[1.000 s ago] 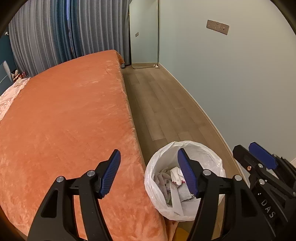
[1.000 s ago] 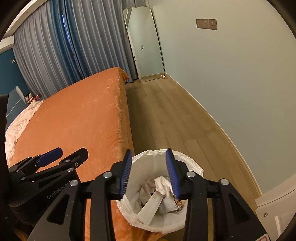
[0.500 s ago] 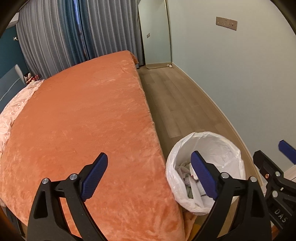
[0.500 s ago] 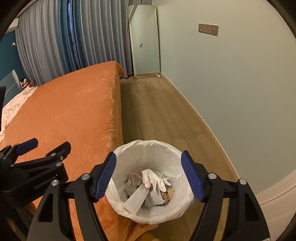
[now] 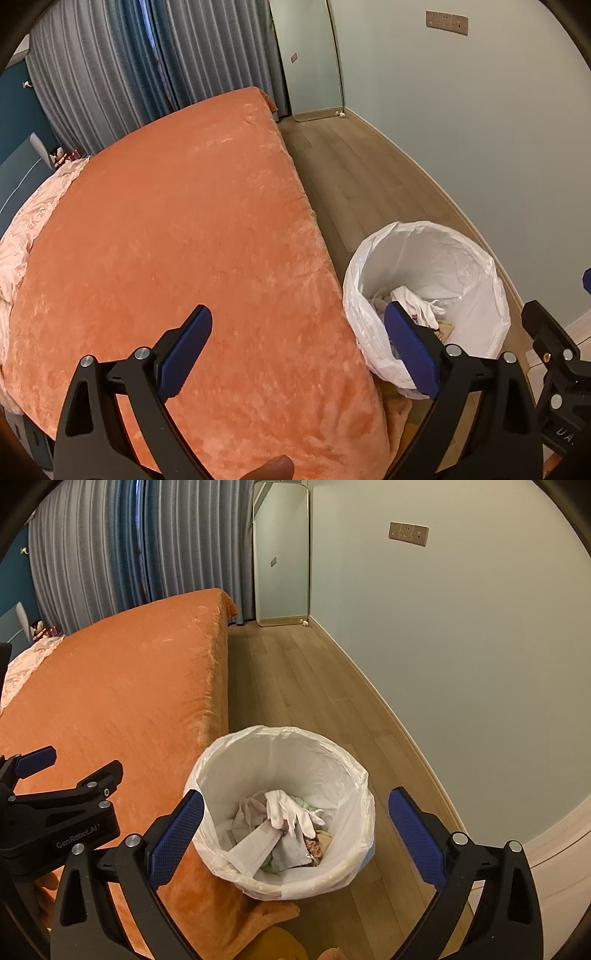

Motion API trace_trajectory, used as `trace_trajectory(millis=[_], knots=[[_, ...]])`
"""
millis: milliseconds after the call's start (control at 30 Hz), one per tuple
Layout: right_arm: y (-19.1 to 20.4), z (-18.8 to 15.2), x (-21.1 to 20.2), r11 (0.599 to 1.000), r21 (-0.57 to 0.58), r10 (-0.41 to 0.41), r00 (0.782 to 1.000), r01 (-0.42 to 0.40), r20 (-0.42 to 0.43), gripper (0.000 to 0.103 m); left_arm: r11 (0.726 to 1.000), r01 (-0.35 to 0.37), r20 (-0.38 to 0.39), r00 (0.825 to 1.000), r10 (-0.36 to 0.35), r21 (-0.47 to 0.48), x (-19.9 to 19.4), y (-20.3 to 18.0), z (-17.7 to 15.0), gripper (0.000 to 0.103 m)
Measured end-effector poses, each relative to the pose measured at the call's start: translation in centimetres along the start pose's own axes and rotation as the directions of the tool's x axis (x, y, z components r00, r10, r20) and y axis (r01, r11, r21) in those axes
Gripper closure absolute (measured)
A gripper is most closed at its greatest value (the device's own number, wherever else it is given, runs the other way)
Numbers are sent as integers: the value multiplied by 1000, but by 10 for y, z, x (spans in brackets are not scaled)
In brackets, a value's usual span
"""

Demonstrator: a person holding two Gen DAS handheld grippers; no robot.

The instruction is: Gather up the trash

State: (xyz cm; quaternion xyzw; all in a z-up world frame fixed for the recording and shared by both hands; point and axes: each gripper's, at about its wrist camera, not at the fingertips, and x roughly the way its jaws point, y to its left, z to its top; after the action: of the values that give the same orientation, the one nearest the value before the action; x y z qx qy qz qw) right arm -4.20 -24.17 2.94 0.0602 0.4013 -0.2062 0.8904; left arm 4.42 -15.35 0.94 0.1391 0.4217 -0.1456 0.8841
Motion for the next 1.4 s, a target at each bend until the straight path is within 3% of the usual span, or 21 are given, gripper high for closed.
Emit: trace_trajectory(millis=[500,1400], knots=[[4,-28,9,999,-19,-28,999,28,-35,7,1000,-11,-48,999,11,-11,14,-6,-28,13],[10,-46,20,999,-27,-20,997,18,-80,7,997,-48,-81,996,43,-58,19,0,-42,13]])
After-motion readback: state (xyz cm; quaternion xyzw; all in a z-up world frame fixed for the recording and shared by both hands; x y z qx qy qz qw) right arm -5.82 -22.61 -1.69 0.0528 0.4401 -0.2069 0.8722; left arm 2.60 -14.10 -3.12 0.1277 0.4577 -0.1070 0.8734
